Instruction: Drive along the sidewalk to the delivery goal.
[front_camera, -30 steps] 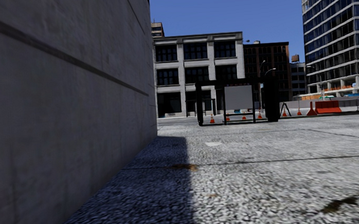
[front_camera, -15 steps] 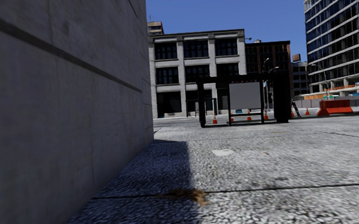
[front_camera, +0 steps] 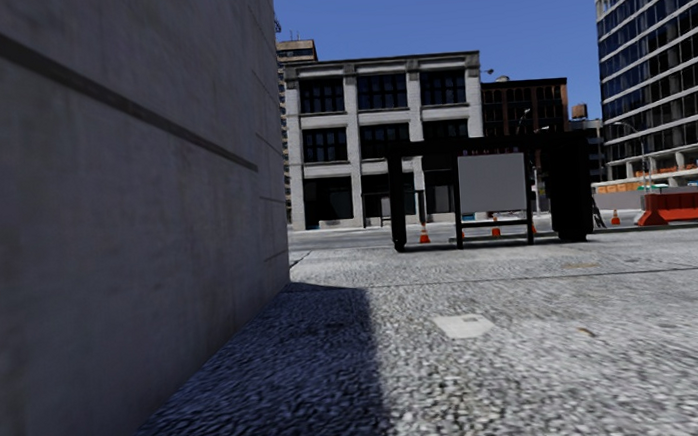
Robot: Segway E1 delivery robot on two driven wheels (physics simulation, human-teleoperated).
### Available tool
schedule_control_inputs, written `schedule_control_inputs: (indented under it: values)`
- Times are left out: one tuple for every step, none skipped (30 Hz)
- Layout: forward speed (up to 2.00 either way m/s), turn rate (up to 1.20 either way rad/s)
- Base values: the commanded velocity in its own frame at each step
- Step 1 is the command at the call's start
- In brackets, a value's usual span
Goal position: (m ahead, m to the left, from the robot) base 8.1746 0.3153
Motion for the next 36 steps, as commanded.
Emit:
schedule_control_inputs:
  values:
    - [1.95,0.00]
    - [1.95,0.00]
    - [1.95,0.00]
    - [1.95,0.00]
    - [1.95,0.00]
    - [1.95,0.00]
    - [1.95,0.00]
    - [1.95,0.00]
    - [1.95,0.00]
    - [1.95,0.00]
    - [1.95,0.00]
    - [1.95,0.00]
    - [1.95,0.00]
    - [1.95,0.00]
    - [1.95,0.00]
    - [1.95,0.00]
    - [1.95,-0.05]
    - [1.95,-0.09]
    - [1.95,-0.09]
    - [1.95,-0.10]
    - [1.95,0.00]
    - [1.95,0.00]
    - [1.95,0.00]
    - [1.95,0.00]
    - [1.95,0.00]
    - [1.95,0.00]
    - [1.95,0.00]
    - [1.95,0.00]
    - [1.95,0.00]
    - [1.95,0.00]
    - [1.95,0.00]
    - [1.95,0.00]
    - [1.95,0.00]
    - [1.95,0.00]
    - [1.95,0.00]
    - [1.95,0.00]
